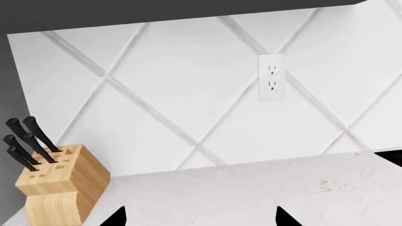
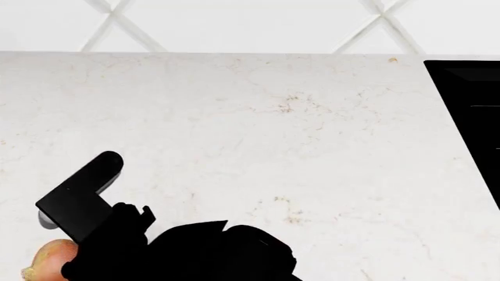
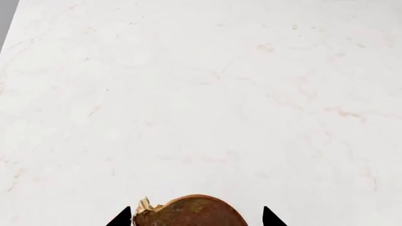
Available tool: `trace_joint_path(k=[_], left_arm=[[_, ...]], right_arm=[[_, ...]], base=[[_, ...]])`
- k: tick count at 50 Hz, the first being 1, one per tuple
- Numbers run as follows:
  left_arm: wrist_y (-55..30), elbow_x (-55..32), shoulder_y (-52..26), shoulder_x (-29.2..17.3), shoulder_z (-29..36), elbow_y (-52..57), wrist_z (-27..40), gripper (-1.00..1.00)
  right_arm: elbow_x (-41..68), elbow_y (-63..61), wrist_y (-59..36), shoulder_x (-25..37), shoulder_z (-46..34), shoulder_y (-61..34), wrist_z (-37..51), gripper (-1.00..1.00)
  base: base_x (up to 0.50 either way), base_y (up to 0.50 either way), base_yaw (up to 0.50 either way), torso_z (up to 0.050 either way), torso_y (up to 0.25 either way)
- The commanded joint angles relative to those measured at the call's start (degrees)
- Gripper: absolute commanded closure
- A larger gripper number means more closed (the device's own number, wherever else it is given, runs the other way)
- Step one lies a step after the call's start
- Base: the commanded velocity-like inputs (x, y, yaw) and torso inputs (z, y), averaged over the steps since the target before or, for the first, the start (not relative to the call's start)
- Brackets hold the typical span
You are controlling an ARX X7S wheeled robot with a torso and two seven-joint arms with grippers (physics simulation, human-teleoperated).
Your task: Place the avocado, onion, tomato and bell pepper on the cutting board.
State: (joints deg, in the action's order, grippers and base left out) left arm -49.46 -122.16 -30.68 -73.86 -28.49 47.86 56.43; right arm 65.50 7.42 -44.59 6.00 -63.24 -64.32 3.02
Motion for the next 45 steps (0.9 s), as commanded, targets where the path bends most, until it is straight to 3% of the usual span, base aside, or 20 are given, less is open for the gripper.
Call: trace_joint_path(k=[1, 4, 5, 19, 33, 45], left_arm=[[-0.36, 1.74, 0.46, 2.01, -2.27, 0.63, -1.66, -1.00], [-0.12, 1.69, 0.21, 1.77, -2.03, 0.58, -1.67, -1.00], [0.02, 1.72, 0.08, 1.65, -1.85, 0.57, -1.68, -1.00], [0.01, 1.08, -0.23, 1.40, -2.46, 0.57, -1.50, -1.00], [0.87, 2.45, -0.96, 1.50, -0.30, 0.80, -1.78, -1.00], [3.18, 3.80, -3.14, 0.66, 4.38, 0.94, -2.54, -1.00]], right_arm=[[-1.60, 0.60, 1.75, -1.59, -0.04, 1.77, -2.45, -1.00], [-1.24, 0.47, 1.41, -1.44, -0.14, 1.75, -2.29, -1.00], [-1.10, 0.39, 1.12, -1.44, -0.17, 1.52, -2.12, 1.00], [3.33, -7.20, -2.92, 1.64, 2.28, -2.42, 2.35, 1.00], [13.35, -23.42, -10.01, 14.96, 8.88, -6.84, 13.91, 1.00], [16.73, -32.00, -10.19, 24.89, 13.55, -5.59, 25.15, 1.00]], base=[[0.00, 0.00, 0.00, 0.000, 0.000], [0.00, 0.00, 0.00, 0.000, 0.000], [0.00, 0.00, 0.00, 0.000, 0.000], [0.00, 0.00, 0.00, 0.000, 0.000], [0.00, 0.00, 0.00, 0.000, 0.000], [0.00, 0.00, 0.00, 0.000, 0.000]])
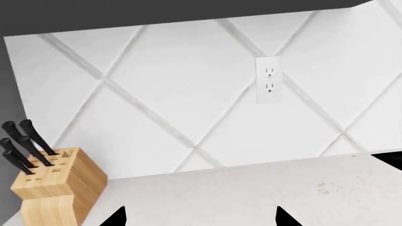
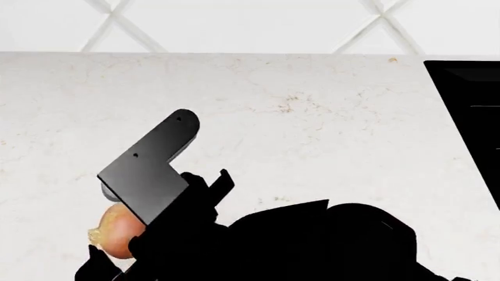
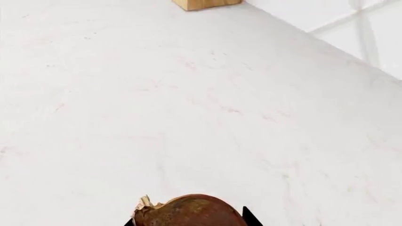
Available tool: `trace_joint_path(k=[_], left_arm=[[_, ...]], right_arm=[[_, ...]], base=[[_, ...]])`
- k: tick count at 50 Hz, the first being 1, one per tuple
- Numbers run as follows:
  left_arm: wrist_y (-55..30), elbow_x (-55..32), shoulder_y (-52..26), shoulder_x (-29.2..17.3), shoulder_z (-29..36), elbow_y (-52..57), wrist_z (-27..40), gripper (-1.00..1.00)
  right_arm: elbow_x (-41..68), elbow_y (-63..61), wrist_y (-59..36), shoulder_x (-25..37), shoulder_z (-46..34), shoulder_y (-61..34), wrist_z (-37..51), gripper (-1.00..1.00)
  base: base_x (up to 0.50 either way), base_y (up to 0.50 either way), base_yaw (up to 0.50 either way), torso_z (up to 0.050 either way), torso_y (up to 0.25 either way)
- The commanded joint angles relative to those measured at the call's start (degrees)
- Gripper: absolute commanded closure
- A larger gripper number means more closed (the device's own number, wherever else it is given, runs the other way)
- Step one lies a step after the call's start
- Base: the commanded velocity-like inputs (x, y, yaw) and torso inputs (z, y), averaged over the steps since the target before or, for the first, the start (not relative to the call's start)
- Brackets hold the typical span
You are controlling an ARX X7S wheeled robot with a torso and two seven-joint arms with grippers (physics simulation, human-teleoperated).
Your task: Place the avocado, onion, tomato and bell pepper on the cutting board.
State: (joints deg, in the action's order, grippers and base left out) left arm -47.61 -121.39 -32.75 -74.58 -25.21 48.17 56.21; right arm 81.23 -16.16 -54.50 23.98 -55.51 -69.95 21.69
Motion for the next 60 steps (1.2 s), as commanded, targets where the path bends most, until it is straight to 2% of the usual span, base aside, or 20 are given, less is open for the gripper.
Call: trace_joint_path(k=[1, 13, 27, 32, 41, 48, 60], left_arm=[[1.30, 3.34, -1.12, 1.49, 1.40, 0.54, -2.49, -1.00], [1.52, 4.77, -1.86, 2.21, 3.36, 0.27, -3.36, -1.00], [1.96, 4.27, -2.74, 1.77, 4.24, 0.71, -3.23, -1.00], [1.91, 3.97, -2.78, 1.73, 3.76, 0.88, -3.06, -1.00], [1.63, 3.65, -2.47, 2.11, 3.03, 1.17, -2.85, -1.00], [1.65, 3.32, -2.60, 2.17, 2.75, 1.32, -2.86, -1.00], [2.89, 2.94, -4.58, 1.01, 4.70, 1.18, -2.96, -1.00]], right_arm=[[2.83, -9.28, -0.11, 8.09, 6.91, 0.13, 7.72, 1.00], [12.72, -18.61, 0.70, 19.31, 13.80, -1.93, 18.62, 1.00], [25.25, -28.65, 7.30, 34.56, 23.85, -3.60, 29.74, 1.00], [28.79, -31.20, 9.33, 38.03, 26.26, -5.48, 34.03, 1.00], [34.19, -36.36, 13.00, 41.22, 28.74, -7.78, 40.84, 1.00], [33.81, -38.19, 16.40, 42.79, 30.83, -5.21, 41.55, 1.00], [32.57, -38.09, 16.74, 42.52, 31.06, -3.67, 40.92, 1.00]], base=[[0.00, 0.00, 0.00, 0.000, 0.000], [0.00, 0.00, 0.00, 0.000, 0.000], [0.00, 0.00, 0.00, 0.000, 0.000], [0.00, 0.00, 0.00, 0.000, 0.000], [0.00, -0.06, 0.00, 0.000, 0.000], [0.00, -0.48, 0.00, 0.000, 0.000], [0.00, -0.50, 0.00, 0.000, 0.000]])
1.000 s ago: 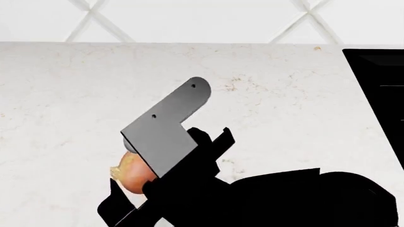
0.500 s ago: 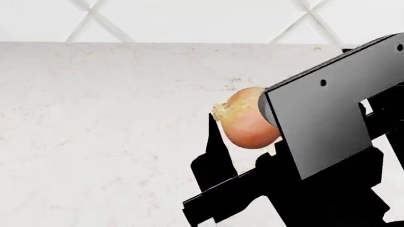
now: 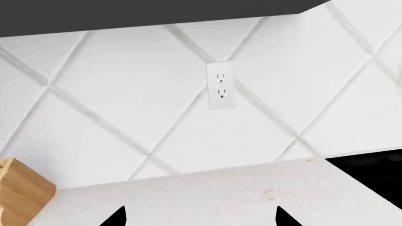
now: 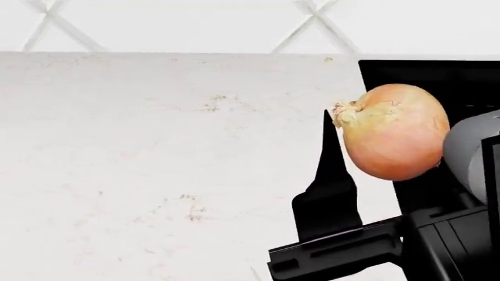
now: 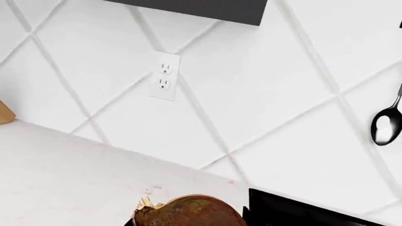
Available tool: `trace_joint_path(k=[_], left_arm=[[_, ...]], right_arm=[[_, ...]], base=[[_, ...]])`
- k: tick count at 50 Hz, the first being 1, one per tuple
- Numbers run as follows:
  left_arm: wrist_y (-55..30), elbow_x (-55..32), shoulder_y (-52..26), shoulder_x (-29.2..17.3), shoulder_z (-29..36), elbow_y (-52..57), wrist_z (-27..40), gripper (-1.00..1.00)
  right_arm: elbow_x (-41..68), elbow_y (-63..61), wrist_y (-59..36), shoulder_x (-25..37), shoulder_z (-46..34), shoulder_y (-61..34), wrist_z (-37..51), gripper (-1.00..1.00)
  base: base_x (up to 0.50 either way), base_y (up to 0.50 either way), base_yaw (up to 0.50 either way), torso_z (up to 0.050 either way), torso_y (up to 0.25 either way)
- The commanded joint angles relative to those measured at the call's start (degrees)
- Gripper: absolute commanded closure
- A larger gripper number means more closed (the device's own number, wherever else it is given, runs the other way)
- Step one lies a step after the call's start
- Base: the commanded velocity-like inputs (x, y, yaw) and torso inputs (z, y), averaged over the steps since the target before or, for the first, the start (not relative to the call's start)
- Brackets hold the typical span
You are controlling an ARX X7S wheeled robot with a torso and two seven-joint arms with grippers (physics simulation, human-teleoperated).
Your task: Place the avocado, onion, tomato and bell pepper on the cutting board.
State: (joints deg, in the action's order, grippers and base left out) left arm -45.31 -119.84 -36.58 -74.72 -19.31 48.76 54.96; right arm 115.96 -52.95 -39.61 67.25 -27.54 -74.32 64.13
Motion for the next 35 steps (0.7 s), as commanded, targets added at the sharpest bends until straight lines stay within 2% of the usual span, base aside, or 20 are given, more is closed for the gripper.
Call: trace_joint_path(k=[1, 26, 35], left_arm=[[0.42, 1.27, -0.56, 1.23, -1.56, 0.62, -1.68, -1.00], [-2.17, 1.15, 2.31, 3.53, -5.39, 1.08, -1.27, -1.00], [-1.80, 1.68, 1.62, 3.52, -3.86, 1.23, -1.35, -1.00]], right_arm=[[-2.34, -1.20, 1.83, -0.92, 3.05, 0.76, -1.57, 1.00], [-2.64, -2.16, 3.26, 0.60, 5.03, 2.41, -2.26, 1.00], [-3.28, -2.25, 3.76, 1.63, 6.07, 3.53, -3.16, 1.00]], base=[[0.00, -0.50, 0.00, 0.000, 0.000], [0.00, -0.50, 0.00, 0.000, 0.000], [0.00, -0.50, 0.00, 0.000, 0.000]])
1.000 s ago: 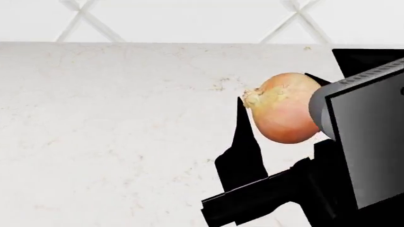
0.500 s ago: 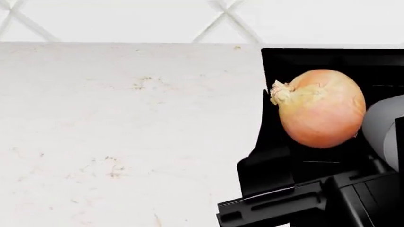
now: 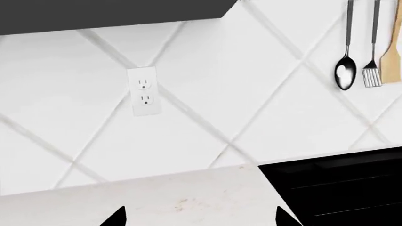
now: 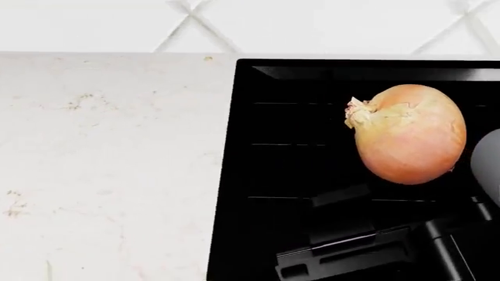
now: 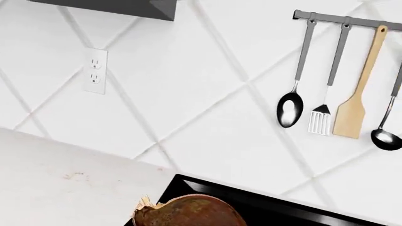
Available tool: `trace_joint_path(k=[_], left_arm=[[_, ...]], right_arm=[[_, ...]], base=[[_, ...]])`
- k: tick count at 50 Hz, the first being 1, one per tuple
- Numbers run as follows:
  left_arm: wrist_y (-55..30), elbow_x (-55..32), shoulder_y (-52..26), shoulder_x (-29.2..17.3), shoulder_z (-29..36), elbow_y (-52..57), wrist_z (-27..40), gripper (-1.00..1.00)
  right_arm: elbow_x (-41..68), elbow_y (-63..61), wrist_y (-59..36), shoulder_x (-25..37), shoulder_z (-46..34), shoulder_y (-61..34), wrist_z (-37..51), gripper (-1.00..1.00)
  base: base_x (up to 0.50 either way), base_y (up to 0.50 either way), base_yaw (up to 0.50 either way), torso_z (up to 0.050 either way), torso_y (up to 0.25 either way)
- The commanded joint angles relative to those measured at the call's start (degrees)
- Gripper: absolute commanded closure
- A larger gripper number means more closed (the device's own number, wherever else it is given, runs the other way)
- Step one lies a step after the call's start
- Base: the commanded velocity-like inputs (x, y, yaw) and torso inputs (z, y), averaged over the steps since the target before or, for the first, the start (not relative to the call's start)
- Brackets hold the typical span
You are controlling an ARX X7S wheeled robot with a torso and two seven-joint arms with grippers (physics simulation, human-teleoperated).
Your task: Place the avocado, onion, tomato and bell pepper on the cutting board.
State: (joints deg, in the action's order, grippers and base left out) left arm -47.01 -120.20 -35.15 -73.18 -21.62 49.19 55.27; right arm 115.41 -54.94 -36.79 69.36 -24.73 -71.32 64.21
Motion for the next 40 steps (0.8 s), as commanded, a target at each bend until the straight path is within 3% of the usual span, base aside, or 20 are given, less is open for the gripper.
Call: trace_joint_path(k=[1, 40], left_arm=[[-0.13, 2.05, 0.19, 1.99, -1.54, 0.82, -1.64, -1.00], [0.68, 1.54, -1.29, 1.79, 0.04, 0.40, -1.68, -1.00]], right_arm=[[-2.75, -0.28, 0.98, -0.45, 3.31, 0.61, -3.29, 1.00], [-3.59, 1.50, -0.83, -1.33, 3.70, -0.94, -3.66, 1.00]], base=[[0.00, -0.50, 0.00, 0.000, 0.000], [0.00, -0.50, 0.00, 0.000, 0.000]])
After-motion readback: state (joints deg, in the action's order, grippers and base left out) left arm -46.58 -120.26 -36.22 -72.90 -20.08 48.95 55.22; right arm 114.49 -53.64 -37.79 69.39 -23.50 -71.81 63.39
